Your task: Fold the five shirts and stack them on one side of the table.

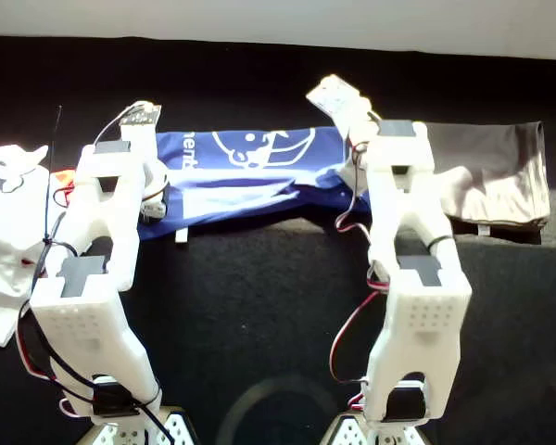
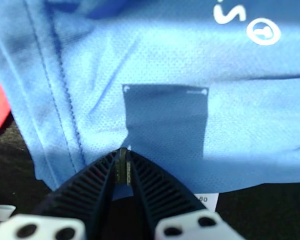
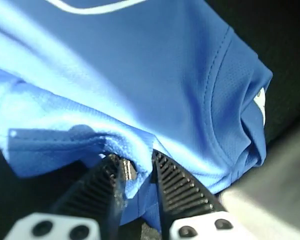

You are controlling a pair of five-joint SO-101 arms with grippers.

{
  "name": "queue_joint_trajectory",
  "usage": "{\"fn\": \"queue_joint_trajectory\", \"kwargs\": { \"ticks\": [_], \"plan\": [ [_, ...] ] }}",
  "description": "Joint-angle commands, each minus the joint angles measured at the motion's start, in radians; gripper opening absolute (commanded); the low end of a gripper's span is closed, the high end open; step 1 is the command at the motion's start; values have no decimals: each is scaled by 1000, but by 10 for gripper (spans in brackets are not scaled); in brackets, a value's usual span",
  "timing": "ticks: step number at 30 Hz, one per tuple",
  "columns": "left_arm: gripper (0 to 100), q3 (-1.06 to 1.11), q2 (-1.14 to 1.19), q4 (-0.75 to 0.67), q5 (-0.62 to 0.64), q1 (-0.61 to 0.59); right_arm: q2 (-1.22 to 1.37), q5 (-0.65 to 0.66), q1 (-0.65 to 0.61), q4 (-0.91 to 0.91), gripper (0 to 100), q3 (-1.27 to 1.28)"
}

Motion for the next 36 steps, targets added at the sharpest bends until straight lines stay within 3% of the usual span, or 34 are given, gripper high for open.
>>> {"fn": "queue_joint_trajectory", "kwargs": {
  "ticks": [1,9,18,27,32,36],
  "plan": [
    [9,1,2,-31,-3,-16,125,-94,8,-7,9,-254],
    [9,1,2,-31,-3,-16,351,-288,13,156,181,-685],
    [9,1,2,-31,-3,-16,460,-532,58,228,180,-993],
    [8,-42,-58,6,0,-27,466,-532,-8,673,180,-1325],
    [13,-134,-185,118,44,-61,458,-532,1,684,180,-1340],
    [96,-193,-179,115,41,-185,410,-532,8,687,180,-1331]
  ]
}}
